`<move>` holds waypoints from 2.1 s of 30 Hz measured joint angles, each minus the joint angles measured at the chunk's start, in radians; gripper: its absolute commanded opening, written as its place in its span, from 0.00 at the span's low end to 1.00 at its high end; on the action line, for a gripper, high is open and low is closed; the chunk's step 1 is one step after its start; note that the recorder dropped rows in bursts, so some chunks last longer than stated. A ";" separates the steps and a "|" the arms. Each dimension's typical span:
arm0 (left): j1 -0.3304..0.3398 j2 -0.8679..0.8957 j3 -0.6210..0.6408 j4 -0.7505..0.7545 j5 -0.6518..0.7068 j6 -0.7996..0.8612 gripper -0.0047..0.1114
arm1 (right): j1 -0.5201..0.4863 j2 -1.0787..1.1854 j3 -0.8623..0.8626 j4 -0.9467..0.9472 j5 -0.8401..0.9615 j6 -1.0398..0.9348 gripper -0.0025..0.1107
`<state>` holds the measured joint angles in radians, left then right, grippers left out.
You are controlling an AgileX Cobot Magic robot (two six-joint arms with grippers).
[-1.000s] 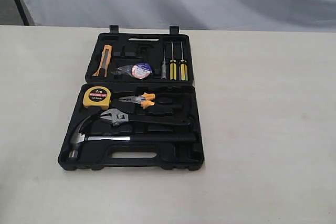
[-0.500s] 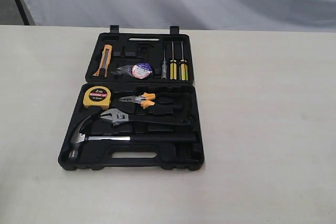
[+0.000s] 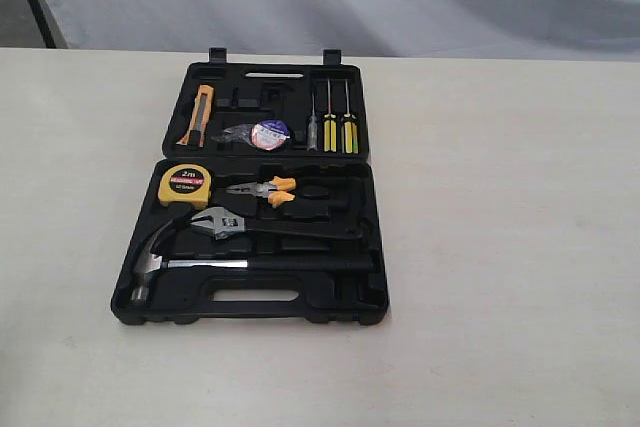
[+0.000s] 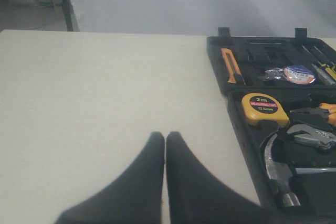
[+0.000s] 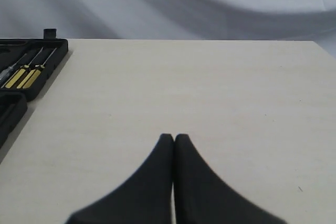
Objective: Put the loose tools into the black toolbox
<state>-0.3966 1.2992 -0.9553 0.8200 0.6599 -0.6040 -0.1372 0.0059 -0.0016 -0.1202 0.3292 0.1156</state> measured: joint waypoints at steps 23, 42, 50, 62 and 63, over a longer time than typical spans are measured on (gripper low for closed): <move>0.000 0.000 0.000 0.000 0.000 0.000 0.05 | 0.000 0.000 0.000 0.120 0.002 -0.143 0.02; 0.000 0.000 0.000 0.000 0.000 0.000 0.05 | 0.000 0.000 0.000 0.120 0.004 -0.143 0.02; 0.000 0.000 0.000 0.000 0.000 0.000 0.05 | 0.000 0.000 0.000 0.120 0.004 -0.143 0.02; 0.000 0.000 0.000 0.000 0.000 0.000 0.05 | 0.000 0.000 0.000 0.120 0.004 -0.143 0.02; 0.000 0.000 0.000 0.000 0.000 0.000 0.05 | 0.000 0.000 0.000 0.120 0.004 -0.143 0.02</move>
<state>-0.3966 1.2992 -0.9553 0.8200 0.6599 -0.6040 -0.1372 0.0059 -0.0016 0.0000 0.3331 -0.0279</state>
